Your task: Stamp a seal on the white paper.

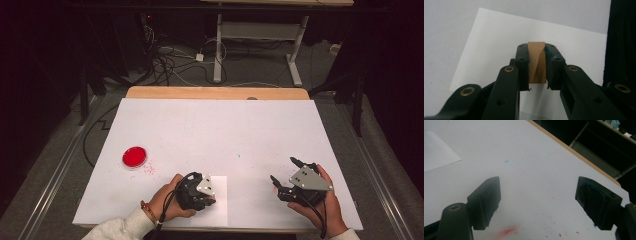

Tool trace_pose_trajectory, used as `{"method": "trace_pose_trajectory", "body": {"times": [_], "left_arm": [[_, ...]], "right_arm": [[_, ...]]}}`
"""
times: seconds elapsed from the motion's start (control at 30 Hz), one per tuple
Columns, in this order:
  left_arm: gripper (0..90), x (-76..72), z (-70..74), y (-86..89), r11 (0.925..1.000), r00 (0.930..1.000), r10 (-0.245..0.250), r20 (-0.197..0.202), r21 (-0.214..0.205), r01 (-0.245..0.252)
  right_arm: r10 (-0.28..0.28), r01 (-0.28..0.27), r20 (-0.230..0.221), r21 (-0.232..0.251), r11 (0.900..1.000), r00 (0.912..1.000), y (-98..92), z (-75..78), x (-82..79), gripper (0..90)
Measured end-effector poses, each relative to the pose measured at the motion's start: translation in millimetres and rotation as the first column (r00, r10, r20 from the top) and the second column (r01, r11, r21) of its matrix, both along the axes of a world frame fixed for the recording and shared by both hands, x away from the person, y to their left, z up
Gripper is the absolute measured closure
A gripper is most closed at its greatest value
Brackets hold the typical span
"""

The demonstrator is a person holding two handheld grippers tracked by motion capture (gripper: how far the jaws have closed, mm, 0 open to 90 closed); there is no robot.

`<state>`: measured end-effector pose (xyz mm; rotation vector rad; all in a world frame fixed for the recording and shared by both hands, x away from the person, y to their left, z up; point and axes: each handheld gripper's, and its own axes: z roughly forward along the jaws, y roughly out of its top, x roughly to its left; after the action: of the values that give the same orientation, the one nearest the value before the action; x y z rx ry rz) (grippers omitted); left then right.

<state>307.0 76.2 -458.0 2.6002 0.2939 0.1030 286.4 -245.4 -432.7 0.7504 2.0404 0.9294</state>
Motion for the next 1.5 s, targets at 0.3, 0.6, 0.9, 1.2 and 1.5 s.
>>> {"method": "trace_pose_trajectory", "body": {"times": [0.3, 0.6, 0.9, 1.2, 1.5], "left_arm": [[73.5, 5.0, -1.1, -0.4, 1.0, 0.9992, 0.008, -0.04, 0.003, -0.008], [73.5, 3.5, -1.9, -1.8, 0.9998, 0.9993, 0.017, -0.033, 0.011, -0.017], [73.4, 4.6, -3.5, -1.3, 0.9998, 0.9989, 0.019, -0.042, 0.005, -0.018], [73.4, 6.0, -5.3, -0.6, 0.9998, 0.9983, 0.021, -0.054, -0.006, -0.021], [73.4, 7.1, -4.9, -1.5, 0.9999, 0.998, 0.017, -0.06, 0.003, -0.017]], "right_arm": [[-0.001, 0.001, 0.0, -0.008, 1.0, 1.0, 0.4, -0.4, -0.2, 20.7], [0.001, -0.001, 0.005, -0.008, 1.0, 1.0, 0.4, 0.4, -2.3, 20.7], [0.001, -0.001, 0.005, -0.01, 1.0, 1.0, 0.7, 0.5, -2.1, 20.8], [0.003, -0.003, 0.005, -0.01, 0.9999, 1.0, 0.9, 0.7, -2.4, 20.9], [0.004, -0.004, 0.004, -0.009, 1.0, 1.0, 0.7, 1.4, -2.5, 22.0]]}}
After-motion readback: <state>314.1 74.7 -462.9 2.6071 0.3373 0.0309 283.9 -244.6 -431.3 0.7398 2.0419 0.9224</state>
